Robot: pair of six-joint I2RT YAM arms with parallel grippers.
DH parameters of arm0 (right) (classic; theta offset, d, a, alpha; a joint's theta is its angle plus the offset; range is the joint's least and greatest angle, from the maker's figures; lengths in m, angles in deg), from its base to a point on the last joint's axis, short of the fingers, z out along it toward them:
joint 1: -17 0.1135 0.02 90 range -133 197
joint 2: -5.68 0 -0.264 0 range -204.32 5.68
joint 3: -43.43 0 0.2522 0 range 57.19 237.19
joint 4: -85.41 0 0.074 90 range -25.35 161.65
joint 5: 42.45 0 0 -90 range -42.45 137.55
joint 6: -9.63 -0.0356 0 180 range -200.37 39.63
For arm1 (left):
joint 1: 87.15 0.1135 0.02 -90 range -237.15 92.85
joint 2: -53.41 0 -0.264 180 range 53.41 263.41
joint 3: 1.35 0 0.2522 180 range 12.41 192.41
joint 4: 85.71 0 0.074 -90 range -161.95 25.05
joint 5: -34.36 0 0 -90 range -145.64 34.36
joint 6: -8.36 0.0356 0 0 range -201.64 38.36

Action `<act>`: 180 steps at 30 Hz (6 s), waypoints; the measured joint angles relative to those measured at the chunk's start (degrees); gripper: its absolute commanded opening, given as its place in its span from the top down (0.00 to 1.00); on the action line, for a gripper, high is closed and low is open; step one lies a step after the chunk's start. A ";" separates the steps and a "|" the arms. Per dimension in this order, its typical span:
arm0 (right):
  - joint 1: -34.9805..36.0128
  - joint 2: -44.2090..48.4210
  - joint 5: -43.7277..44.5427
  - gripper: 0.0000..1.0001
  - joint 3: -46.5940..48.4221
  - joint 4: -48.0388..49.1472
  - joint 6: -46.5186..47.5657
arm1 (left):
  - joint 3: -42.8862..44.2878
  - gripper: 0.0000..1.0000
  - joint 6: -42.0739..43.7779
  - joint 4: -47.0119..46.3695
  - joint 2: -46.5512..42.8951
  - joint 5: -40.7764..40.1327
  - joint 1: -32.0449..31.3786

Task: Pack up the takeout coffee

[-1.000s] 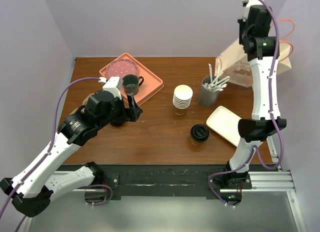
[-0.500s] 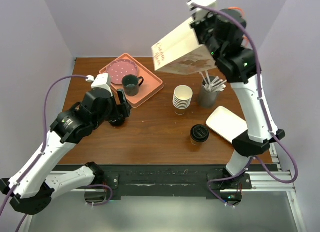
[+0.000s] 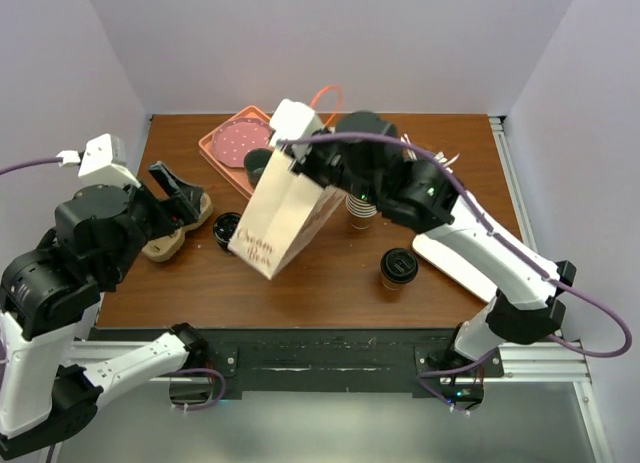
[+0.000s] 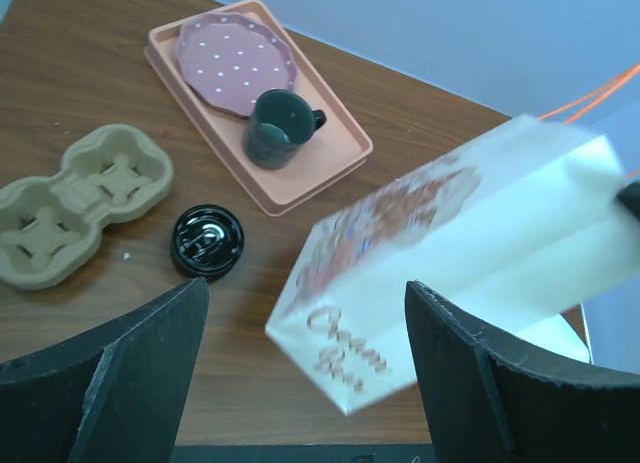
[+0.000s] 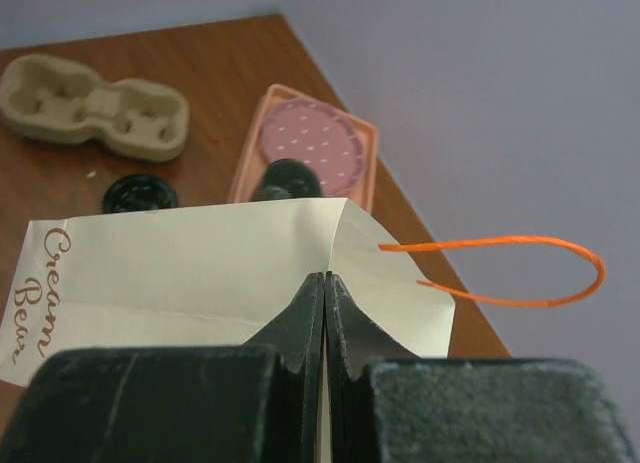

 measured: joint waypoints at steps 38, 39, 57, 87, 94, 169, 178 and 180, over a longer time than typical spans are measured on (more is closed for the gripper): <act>15.15 20.24 -12.35 0.57 -35.89 -0.15 -21.24 | -32.50 0.28 -9.73 -12.07 -1.49 24.76 0.00; 15.15 20.81 -11.37 0.54 -35.91 -0.35 -22.38 | -32.76 0.27 -10.12 -12.70 -1.44 25.40 0.00; 15.06 18.47 3.15 0.46 -29.05 -11.74 -55.56 | -23.82 0.16 -12.00 -7.45 -4.94 21.07 0.00; 14.34 10.01 8.92 1.00 -25.27 -9.16 -54.34 | -24.61 0.17 -10.93 -8.94 -4.61 22.12 0.00; 7.41 10.97 7.91 1.00 -26.49 -5.40 -44.11 | -25.77 0.17 -10.97 -8.74 -6.14 24.35 0.00; -10.95 1.95 -3.10 0.26 -5.01 -15.28 -35.58 | -8.13 0.17 -6.16 -2.45 13.46 4.52 3.23; -12.90 8.20 -0.57 0.46 -13.03 -14.03 -38.62 | -7.48 0.18 -10.14 0.90 16.00 -0.22 12.68; -14.34 7.61 -0.76 0.46 -14.29 -14.05 -38.58 | -7.52 0.19 -10.82 1.33 17.68 -0.66 14.62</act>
